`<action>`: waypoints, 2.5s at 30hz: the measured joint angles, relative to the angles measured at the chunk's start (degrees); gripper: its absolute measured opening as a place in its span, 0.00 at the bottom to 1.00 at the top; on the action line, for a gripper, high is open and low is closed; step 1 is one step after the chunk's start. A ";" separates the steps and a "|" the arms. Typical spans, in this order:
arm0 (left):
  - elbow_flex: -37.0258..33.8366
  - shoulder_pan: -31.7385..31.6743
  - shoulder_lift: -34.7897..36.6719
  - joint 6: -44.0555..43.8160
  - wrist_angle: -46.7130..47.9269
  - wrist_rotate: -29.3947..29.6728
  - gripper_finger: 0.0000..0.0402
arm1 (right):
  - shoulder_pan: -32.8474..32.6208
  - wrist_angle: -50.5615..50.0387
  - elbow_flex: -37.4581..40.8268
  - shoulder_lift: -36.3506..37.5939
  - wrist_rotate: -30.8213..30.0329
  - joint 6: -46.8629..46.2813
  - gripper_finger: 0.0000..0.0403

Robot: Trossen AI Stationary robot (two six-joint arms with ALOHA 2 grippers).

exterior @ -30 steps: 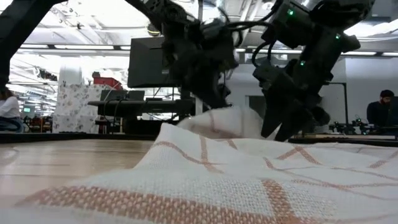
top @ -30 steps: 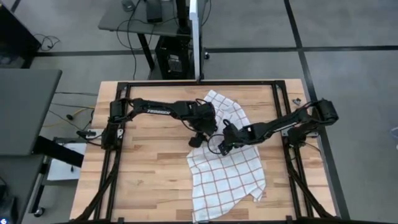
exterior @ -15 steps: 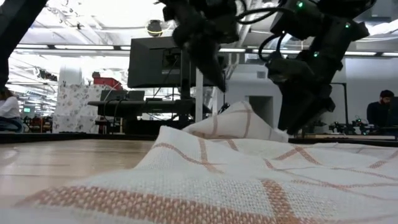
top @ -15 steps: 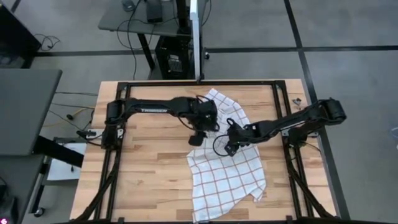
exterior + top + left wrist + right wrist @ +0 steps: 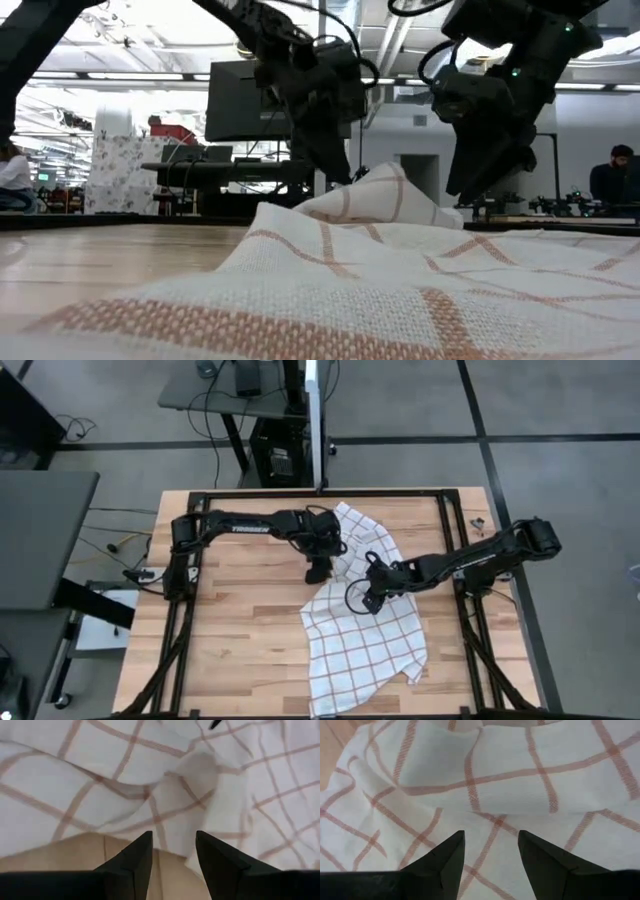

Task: Roll towel
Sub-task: Roll the white towel

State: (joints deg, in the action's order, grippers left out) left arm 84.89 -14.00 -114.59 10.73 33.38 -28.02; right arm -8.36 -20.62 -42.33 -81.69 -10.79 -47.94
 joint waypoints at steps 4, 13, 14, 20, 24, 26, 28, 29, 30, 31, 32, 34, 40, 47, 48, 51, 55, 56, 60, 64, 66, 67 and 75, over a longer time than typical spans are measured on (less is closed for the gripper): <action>-3.78 2.33 0.11 -1.78 -6.01 -1.79 0.33 | -0.17 -0.02 0.00 0.00 -0.03 -0.28 0.45; -4.60 5.07 0.17 -2.05 -8.91 -0.53 0.33 | -0.13 0.04 0.00 0.00 -0.68 -0.22 0.45; -4.59 5.26 0.17 -2.71 -9.41 -1.25 0.33 | -0.13 0.07 0.00 0.00 -0.68 -0.22 0.45; -4.57 5.75 0.17 -2.46 -7.49 -12.95 0.18 | -0.15 -0.18 0.00 0.00 -0.68 -0.20 0.45; -4.56 4.08 2.26 -7.00 -0.81 -14.10 0.02 | -0.25 -2.69 -0.02 0.00 -0.68 -0.52 0.45; -4.51 3.33 4.89 -6.93 4.14 -12.42 0.01 | -0.26 -4.15 -0.02 -0.02 -1.01 -0.62 0.45; -4.51 3.27 7.99 -6.65 8.55 -8.17 0.00 | -0.26 -5.91 -0.02 -0.02 -1.63 -1.29 0.45; -4.52 3.25 9.76 -6.79 10.26 -4.89 0.00 | -0.15 -6.95 -0.01 -0.02 -2.02 -1.60 0.45; -4.53 3.01 11.60 -7.37 11.57 -2.18 0.00 | -0.13 -7.49 0.24 -0.04 -2.58 -1.97 0.45; -4.53 2.51 13.82 -8.31 12.80 0.42 0.00 | -0.09 -7.27 0.78 -0.04 -2.98 -2.60 0.45; -4.53 1.90 15.88 -9.61 14.15 2.95 0.00 | -0.07 -7.04 1.58 -0.04 -3.05 -3.41 0.45; -4.49 0.81 19.73 -12.37 16.93 6.79 0.00 | 0.19 -6.44 3.24 -0.05 -3.14 -5.17 0.45; -4.49 -1.77 25.62 -19.71 23.02 12.30 0.00 | -1.14 5.63 7.57 -0.09 -2.88 0.39 0.45; -4.48 -0.90 25.46 -24.02 22.12 11.93 0.00 | -2.86 14.94 10.31 -0.36 -2.78 13.33 0.45; -4.21 -0.76 25.55 -24.73 22.34 12.08 0.00 | -2.76 14.83 11.11 -0.76 -2.54 13.31 0.45; -2.16 -0.72 26.55 -26.80 24.19 12.21 0.00 | -2.83 14.80 12.95 -2.19 -1.18 13.57 0.45; 2.40 -0.68 27.72 -30.03 28.93 11.77 0.00 | -3.96 15.42 14.21 -3.41 -1.10 14.45 0.45; 3.97 -0.69 27.76 -31.68 30.75 11.80 0.00 | -4.32 15.17 14.23 -3.45 -1.28 15.20 0.45; 12.47 -0.26 28.01 -34.51 40.83 12.74 0.00 | -5.11 14.62 14.27 -3.48 -1.31 15.85 0.45; 19.03 -0.23 27.98 -36.40 50.32 18.87 0.00 | -5.00 14.66 14.35 -3.52 -1.06 15.70 0.45; 20.11 -0.42 27.99 -36.69 52.89 21.93 0.00 | -5.00 15.27 14.46 -3.55 -0.89 15.67 0.45; 20.09 -0.81 28.00 -36.56 54.96 23.47 0.00 | -5.00 15.79 14.52 -3.59 -0.82 15.65 0.45; 7.23 -5.25 26.98 -27.94 51.23 30.06 0.00 | -5.00 17.74 14.62 -3.78 0.32 14.19 0.45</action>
State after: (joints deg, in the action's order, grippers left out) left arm 92.12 -19.25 -87.60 -17.21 84.61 2.03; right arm -13.37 -2.89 -27.70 -85.47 -10.47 -33.75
